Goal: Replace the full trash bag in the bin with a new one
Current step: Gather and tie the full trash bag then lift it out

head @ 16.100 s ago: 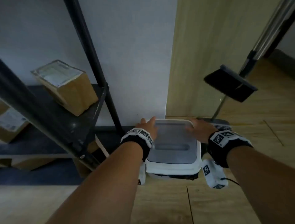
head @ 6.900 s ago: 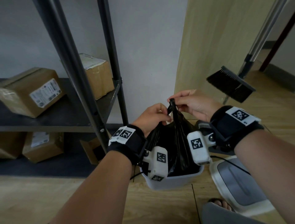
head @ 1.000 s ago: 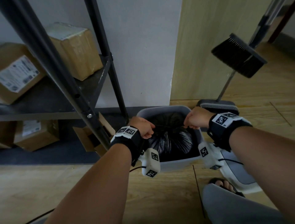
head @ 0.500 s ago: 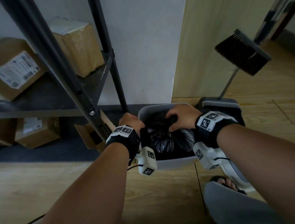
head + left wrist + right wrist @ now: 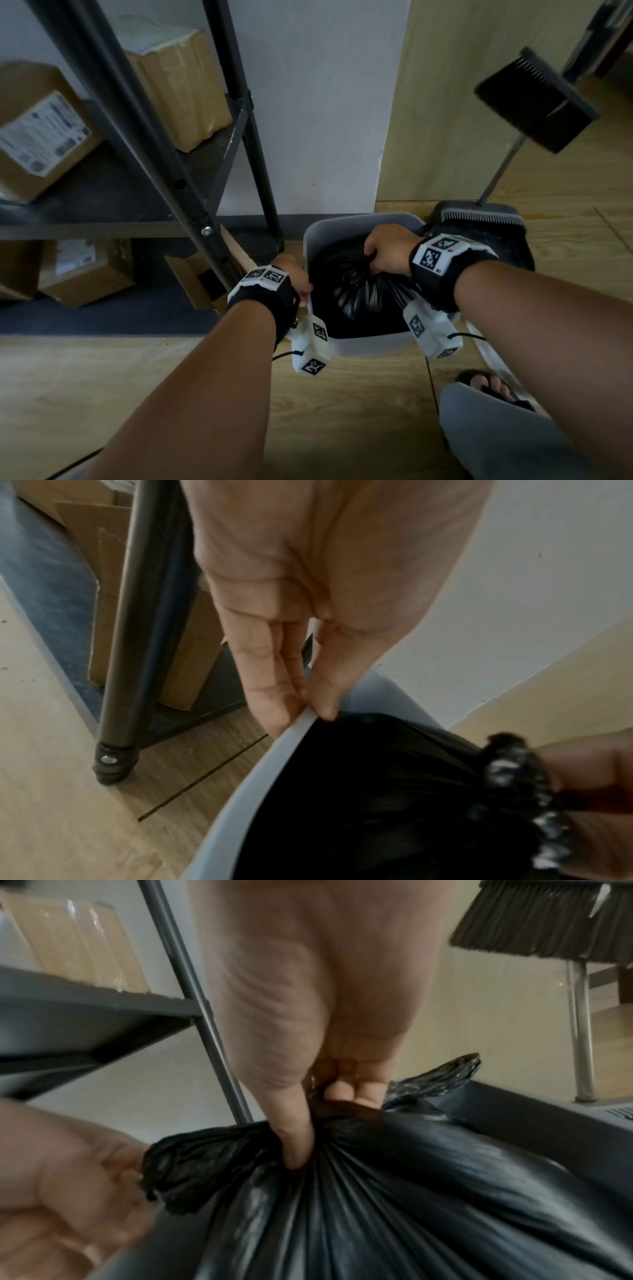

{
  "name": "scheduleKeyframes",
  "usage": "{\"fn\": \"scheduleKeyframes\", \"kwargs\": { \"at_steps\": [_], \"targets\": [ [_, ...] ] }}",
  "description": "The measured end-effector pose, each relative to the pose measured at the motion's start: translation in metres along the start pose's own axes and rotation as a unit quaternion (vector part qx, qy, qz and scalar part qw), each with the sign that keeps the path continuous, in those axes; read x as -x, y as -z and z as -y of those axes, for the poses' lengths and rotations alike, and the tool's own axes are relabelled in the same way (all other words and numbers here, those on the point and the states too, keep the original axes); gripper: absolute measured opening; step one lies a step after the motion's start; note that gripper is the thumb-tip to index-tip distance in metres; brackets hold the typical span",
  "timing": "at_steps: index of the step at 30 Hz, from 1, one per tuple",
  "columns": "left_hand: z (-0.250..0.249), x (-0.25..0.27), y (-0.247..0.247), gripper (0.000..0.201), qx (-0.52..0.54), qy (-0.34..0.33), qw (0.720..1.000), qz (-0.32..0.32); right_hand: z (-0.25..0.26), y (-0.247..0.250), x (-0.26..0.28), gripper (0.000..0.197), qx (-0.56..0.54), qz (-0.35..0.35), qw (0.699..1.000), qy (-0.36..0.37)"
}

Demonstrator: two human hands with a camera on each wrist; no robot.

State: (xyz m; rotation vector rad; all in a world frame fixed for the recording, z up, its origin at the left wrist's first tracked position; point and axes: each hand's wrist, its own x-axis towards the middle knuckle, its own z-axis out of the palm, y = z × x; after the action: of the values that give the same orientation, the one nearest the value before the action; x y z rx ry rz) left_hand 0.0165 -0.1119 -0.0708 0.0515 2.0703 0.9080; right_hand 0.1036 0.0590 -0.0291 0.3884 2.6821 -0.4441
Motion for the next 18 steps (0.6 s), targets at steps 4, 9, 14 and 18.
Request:
{"fn": "scheduleKeyframes", "kwargs": {
  "at_steps": [4,9,14,18],
  "targets": [
    [-0.001,0.008,-0.003,0.027,0.043,-0.008,0.999,0.022,-0.001,0.010,0.006,0.016,-0.001,-0.010,1.000,0.007],
    [-0.010,0.013,-0.001,0.045,0.041,-0.056,0.997,0.040,0.002,0.034,0.023,0.022,-0.007,-0.057,0.998,0.018],
    [-0.020,0.023,-0.001,0.054,0.079,-0.088,0.992,0.037,0.002,0.060,0.036,0.023,-0.039,-0.094,0.995,0.012],
    [-0.027,0.033,-0.001,0.060,0.110,-0.094,0.988,0.048,0.002,0.065,0.043,0.019,-0.049,-0.094,0.994,0.000]
  ]
}}
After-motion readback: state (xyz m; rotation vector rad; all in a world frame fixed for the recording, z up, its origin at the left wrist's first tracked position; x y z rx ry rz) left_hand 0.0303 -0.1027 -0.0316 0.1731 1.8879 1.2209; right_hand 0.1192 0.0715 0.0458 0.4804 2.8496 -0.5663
